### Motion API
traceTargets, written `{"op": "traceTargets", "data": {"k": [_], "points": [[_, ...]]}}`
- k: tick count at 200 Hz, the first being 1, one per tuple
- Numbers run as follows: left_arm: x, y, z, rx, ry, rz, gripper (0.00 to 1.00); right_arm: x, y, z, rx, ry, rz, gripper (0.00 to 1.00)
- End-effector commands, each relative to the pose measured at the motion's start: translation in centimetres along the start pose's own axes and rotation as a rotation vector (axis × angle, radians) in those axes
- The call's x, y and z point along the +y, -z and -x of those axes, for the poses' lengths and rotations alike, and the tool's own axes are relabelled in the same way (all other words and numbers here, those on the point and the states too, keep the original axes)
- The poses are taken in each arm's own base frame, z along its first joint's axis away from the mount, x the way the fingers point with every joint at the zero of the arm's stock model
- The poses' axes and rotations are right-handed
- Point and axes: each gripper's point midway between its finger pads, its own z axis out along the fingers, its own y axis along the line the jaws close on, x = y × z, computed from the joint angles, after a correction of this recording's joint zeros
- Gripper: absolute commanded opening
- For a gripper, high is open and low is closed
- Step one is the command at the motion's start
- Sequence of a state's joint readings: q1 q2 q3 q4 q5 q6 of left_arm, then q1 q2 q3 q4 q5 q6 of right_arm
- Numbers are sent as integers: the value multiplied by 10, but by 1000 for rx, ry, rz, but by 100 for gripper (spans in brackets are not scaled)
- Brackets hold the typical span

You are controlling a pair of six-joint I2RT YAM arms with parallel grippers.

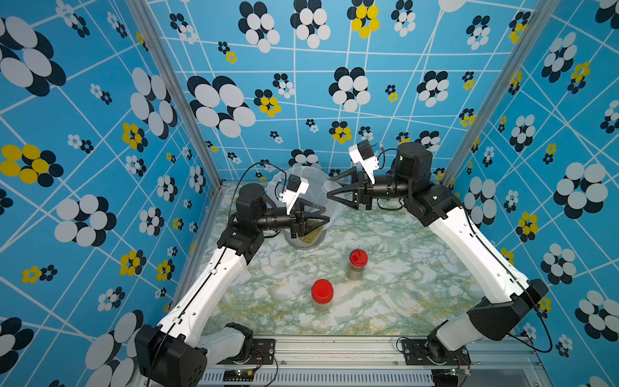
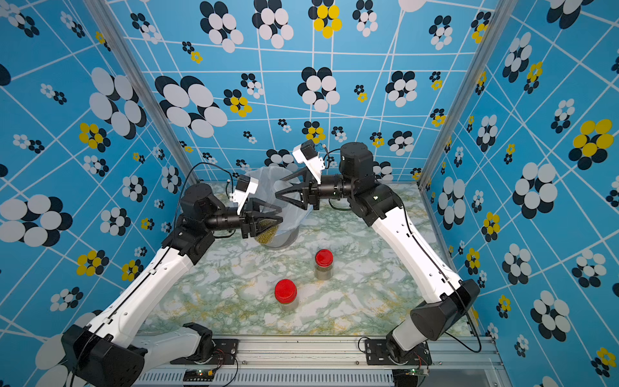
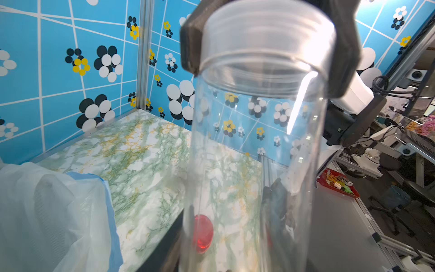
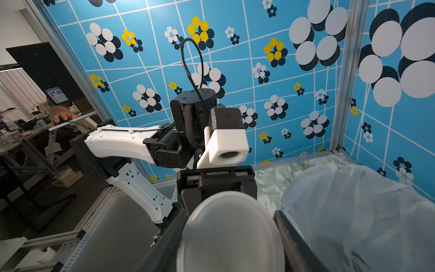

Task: Empty moldy mung beans from jars
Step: Unscrew the lid from the jar.

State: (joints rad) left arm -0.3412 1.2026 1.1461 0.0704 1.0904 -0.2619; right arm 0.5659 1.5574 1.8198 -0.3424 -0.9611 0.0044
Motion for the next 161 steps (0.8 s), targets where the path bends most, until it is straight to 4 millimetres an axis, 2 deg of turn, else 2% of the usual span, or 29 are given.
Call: {"op": "traceTargets", "data": {"k": [1,7,26,44,107,152,155,161], "points": [[18,18,41,-114,69,110,19,22,6,-27,80,49,119,10],[17,18,41,-113,65,109,19,21,7,-27,80,44,114,3],[18,18,41,-109,67,111,19,17,8,-28,85,36,104,0],[16,18,41,-104,65,99,19,18,11,-28,90,44,108,0],[8,15,45,-102,97,-8,19,42,29,-40,149,167,213,0],[19,17,42,-93,95,70,19,25,25,-51,203,144,157,0],[20,17,41,-92,95,80,19,24,25,-50,205,143,152,5],[21,18,41,-90,89,96,19,21,25,-50,207,134,138,21]]}}
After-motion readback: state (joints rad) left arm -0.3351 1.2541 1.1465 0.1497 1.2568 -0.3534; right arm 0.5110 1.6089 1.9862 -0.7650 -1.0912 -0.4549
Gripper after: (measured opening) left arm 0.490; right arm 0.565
